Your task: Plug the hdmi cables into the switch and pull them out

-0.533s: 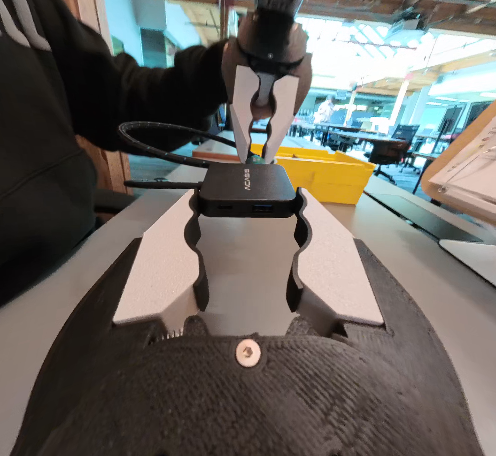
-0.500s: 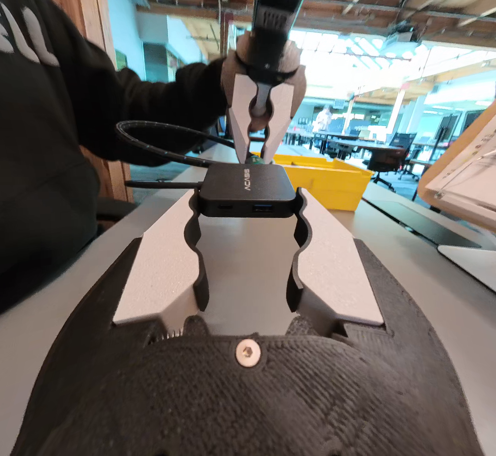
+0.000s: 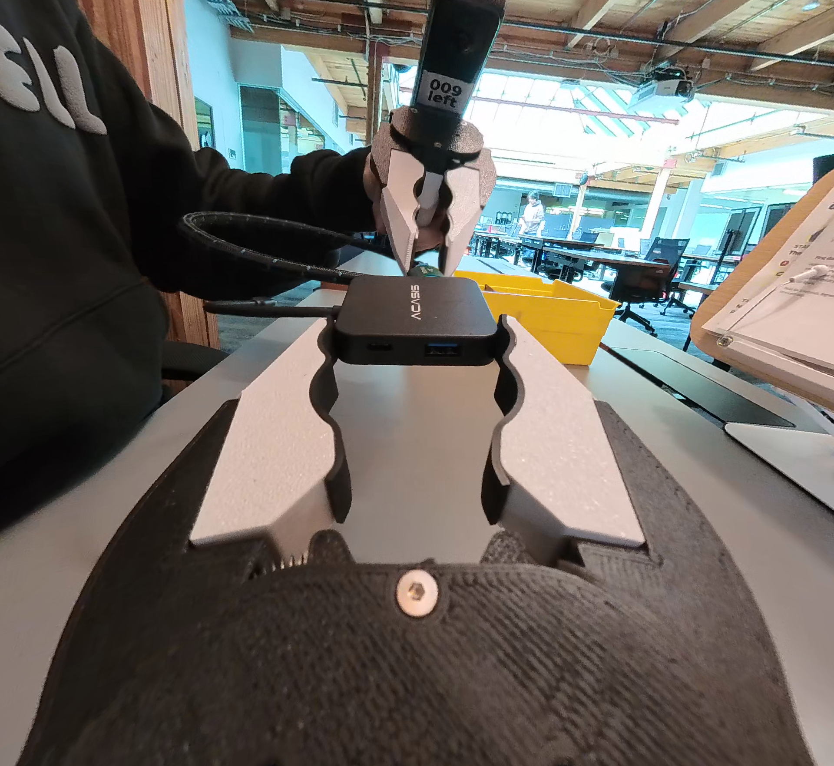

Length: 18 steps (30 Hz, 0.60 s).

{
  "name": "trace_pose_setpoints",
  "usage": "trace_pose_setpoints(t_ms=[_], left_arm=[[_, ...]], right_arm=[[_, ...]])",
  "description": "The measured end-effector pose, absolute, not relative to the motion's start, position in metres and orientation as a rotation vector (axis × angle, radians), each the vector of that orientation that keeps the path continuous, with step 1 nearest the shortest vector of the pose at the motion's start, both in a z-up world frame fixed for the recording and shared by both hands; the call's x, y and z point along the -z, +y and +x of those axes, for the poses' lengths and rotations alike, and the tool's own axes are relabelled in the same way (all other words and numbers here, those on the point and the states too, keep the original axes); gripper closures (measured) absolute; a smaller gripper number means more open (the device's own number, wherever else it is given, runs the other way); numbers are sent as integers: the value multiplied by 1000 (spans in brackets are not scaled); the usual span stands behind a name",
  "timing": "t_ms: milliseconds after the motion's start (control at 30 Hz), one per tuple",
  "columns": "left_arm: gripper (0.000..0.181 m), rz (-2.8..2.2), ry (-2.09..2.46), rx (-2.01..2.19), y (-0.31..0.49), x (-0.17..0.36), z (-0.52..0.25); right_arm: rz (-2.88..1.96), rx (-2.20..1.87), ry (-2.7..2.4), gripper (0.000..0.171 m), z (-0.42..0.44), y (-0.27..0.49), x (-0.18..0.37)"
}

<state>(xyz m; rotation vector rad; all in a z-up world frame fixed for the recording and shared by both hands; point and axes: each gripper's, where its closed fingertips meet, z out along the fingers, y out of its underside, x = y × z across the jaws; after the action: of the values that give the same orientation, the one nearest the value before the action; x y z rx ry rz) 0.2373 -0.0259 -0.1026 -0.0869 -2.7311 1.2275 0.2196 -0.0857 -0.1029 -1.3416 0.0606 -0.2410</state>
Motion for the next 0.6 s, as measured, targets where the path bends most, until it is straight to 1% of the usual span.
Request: trace_pose_setpoints(t_ms=[233,333,600], left_arm=[[164,-40,-2710,-1220,-26,101,237],[173,-55,-2706,-1221,-29,102,235],[174,-151,-2887,-1202,-28,114,241]], right_arm=[[-1349,251,62,101,220,-86,103],[-1357,246,62,101,220,-84,105],[-1396,219,86,101,222,-80,112]])
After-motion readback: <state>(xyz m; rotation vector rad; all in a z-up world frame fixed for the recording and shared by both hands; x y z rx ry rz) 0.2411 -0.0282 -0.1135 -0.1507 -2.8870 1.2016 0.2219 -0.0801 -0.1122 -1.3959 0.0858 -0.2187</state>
